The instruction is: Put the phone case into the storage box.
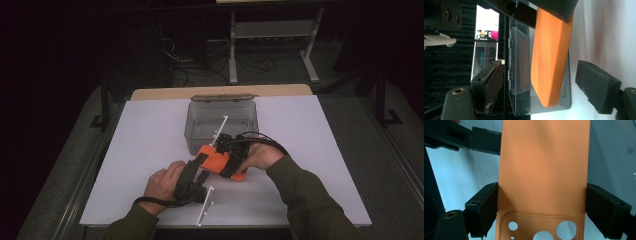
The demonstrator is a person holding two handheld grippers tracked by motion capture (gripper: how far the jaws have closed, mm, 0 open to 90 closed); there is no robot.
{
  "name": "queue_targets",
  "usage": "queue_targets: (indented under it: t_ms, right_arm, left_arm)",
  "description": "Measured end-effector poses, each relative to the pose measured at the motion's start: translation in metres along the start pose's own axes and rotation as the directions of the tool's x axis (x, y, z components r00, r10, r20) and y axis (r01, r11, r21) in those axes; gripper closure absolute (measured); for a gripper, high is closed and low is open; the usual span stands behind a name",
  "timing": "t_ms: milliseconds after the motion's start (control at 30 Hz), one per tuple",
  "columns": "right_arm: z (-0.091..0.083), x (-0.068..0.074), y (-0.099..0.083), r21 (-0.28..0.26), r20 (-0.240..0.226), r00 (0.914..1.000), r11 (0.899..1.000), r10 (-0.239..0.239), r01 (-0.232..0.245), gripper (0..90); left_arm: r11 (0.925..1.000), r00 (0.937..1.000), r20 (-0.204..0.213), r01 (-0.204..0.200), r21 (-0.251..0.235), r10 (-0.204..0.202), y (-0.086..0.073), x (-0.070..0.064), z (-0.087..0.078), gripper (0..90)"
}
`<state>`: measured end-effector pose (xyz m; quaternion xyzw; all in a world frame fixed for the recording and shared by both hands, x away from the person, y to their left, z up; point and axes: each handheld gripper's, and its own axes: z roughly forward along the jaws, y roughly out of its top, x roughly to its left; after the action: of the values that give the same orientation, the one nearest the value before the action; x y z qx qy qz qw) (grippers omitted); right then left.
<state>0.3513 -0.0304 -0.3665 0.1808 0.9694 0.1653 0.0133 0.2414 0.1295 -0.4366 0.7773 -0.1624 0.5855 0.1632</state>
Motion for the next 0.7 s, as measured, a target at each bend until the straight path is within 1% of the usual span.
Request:
queue_targets:
  t_ms: [100,200,533,700]
  right_arm:
    - [0.0001,-0.0002,0.0000,-0.001,-0.001,1.0000,1.000,0.002,-0.002,15.4]
    - [-0.0001,-0.0004,0.0000,-0.001,0.000,1.0000,1.000,0.004,-0.004,15.3]
    - [0.0002,-0.0004,0.0017,-0.002,0.001,1.0000,1.000,0.001,-0.001,15.4]
    - [-0.0005,-0.0002,0.0026,-0.005,-0.002,1.0000,1.000,0.005,-0.005,15.4]
  left_arm:
    - [1.0000,1.0000,-0.003,-0.003,0.000,0.003,0.0011,0.0000,0.0004,26.1]
    - [1.0000,1.0000,-0.010,0.001,-0.005,-0.001,0.0021,-0.0007,0.0014,31.2]
    - [0.9998,0.9999,-0.004,-0.013,-0.014,0.013,0.0041,-0.0020,0.0006,48.9]
    - [0.9996,0.9997,0.004,-0.024,-0.015,0.024,0.0056,-0.0031,0.0006,54.7]
